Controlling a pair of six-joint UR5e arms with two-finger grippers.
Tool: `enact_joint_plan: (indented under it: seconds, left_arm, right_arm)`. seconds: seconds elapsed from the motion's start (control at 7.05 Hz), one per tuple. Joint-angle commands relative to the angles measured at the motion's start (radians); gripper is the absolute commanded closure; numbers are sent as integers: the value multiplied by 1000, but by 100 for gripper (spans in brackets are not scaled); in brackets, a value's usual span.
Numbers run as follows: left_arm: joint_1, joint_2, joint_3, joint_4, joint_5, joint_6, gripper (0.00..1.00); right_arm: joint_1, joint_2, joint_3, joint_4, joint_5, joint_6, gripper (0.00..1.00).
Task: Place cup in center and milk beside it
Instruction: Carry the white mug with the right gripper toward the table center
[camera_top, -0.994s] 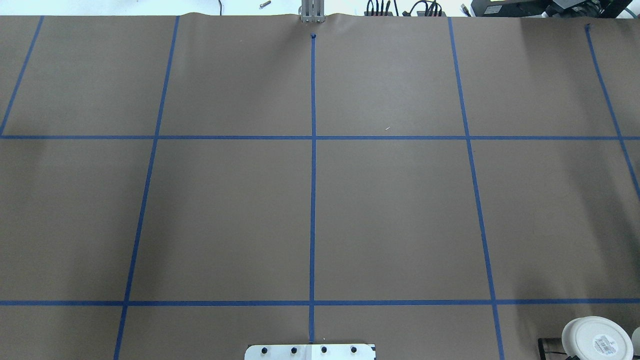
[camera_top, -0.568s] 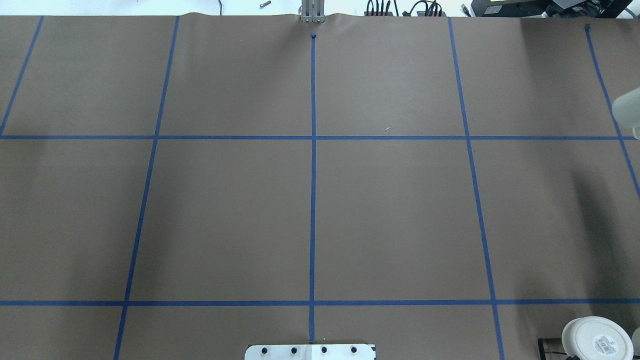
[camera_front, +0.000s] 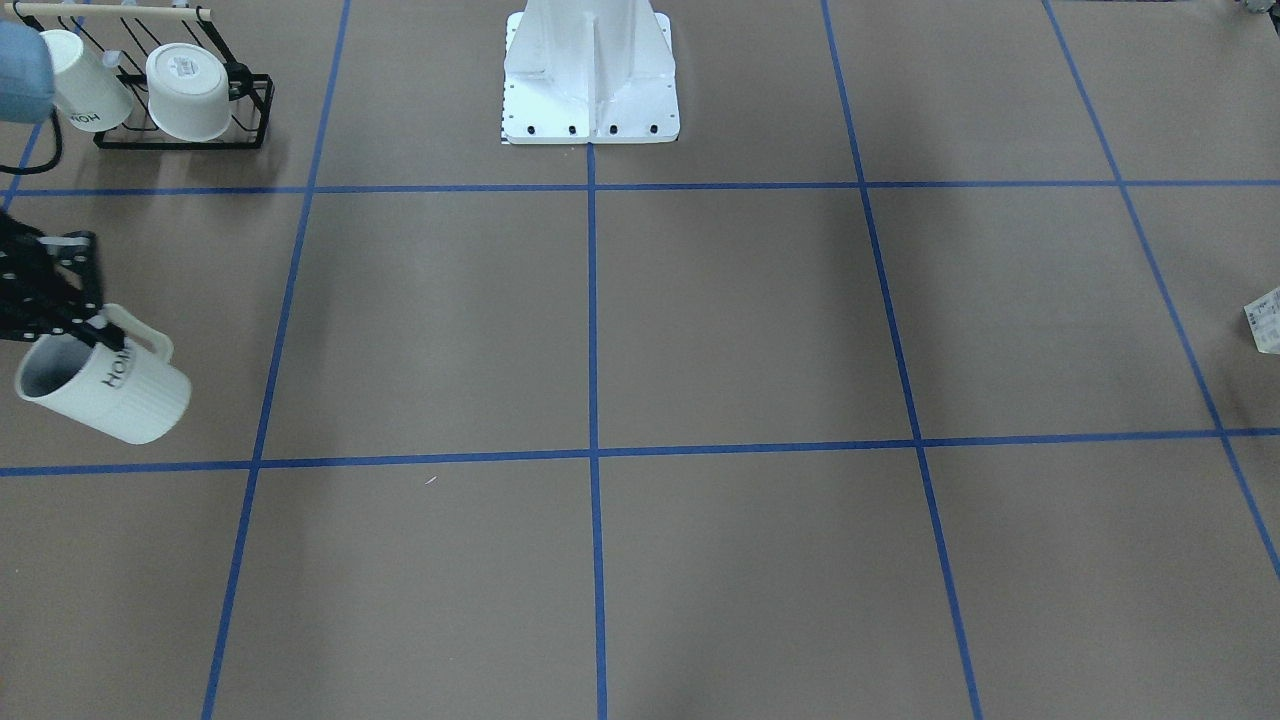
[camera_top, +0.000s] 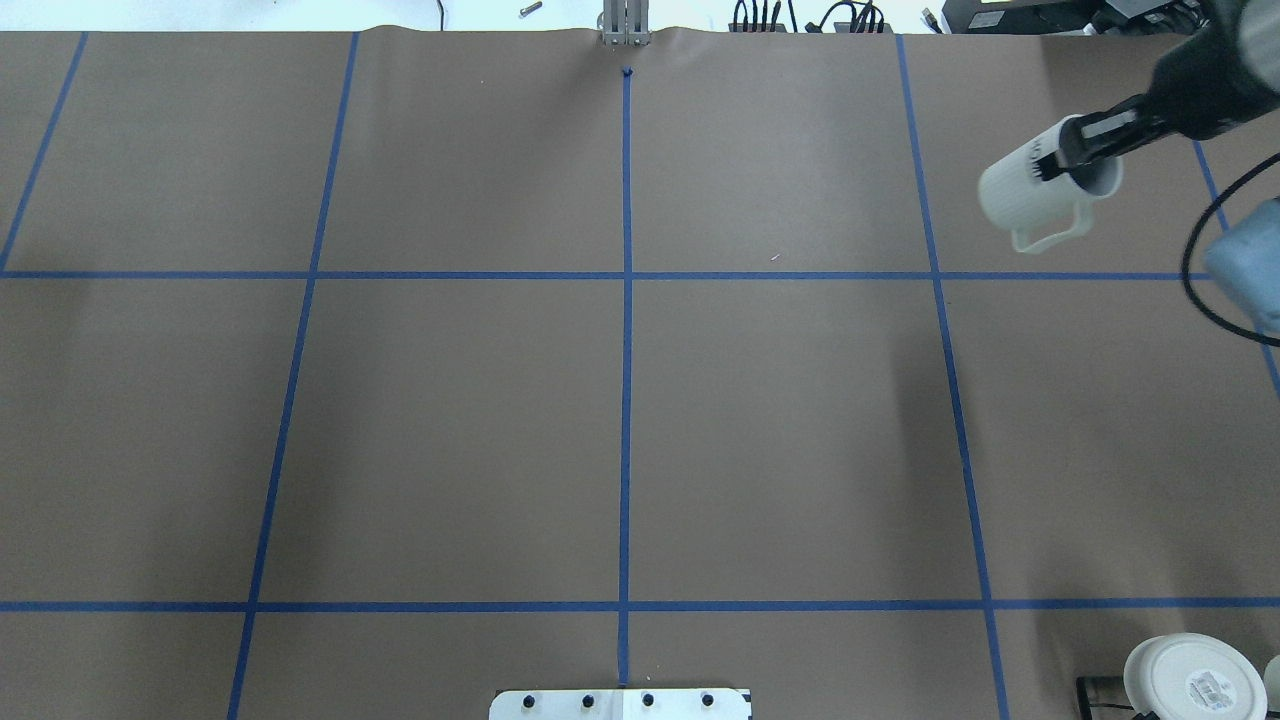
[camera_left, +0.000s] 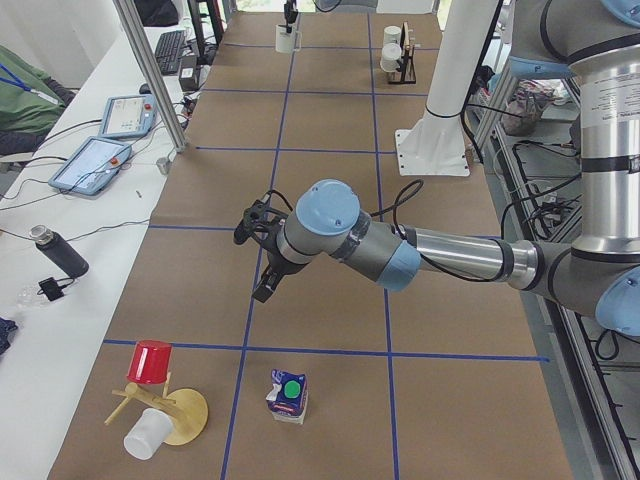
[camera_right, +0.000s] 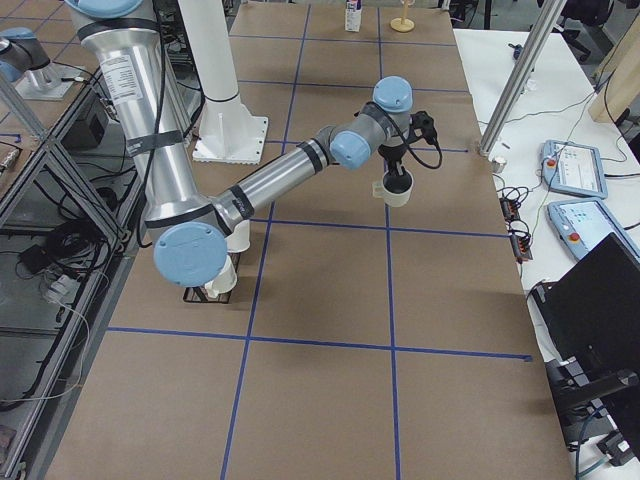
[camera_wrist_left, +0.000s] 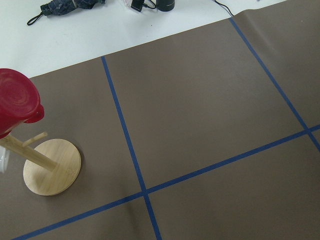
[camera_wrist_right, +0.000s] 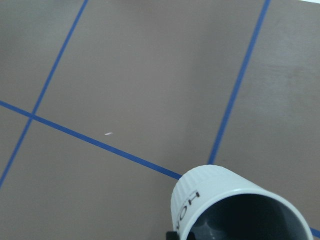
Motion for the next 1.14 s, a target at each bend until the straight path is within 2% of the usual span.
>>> enact_joint_plan:
  seconds: [0.0, 0.28, 0.43, 0.57, 0.71, 0.99]
  left_arm:
    - [1, 2, 0, 0, -4, 0, 1]
    - [3, 4, 2, 0, -4, 0, 1]
    - [6, 5, 5, 0, -4, -2, 1]
    - [7, 5, 5, 0, -4, -2, 1]
    - [7, 5, 5, 0, -4, -2, 1]
    - [7, 5, 7, 0, -4, -2, 1]
  right_arm:
    - [-252, 187, 7, -131, -242, 316, 100]
    - [-470, 382, -13, -364, -498, 535, 100]
    - [-531, 443, -37, -427, -560, 622, 100]
    - [-581, 520, -128, -451, -626, 681, 100]
    - [-598, 607, -258, -449, -629, 686, 100]
    - [-622, 647, -315, -443, -616, 685, 100]
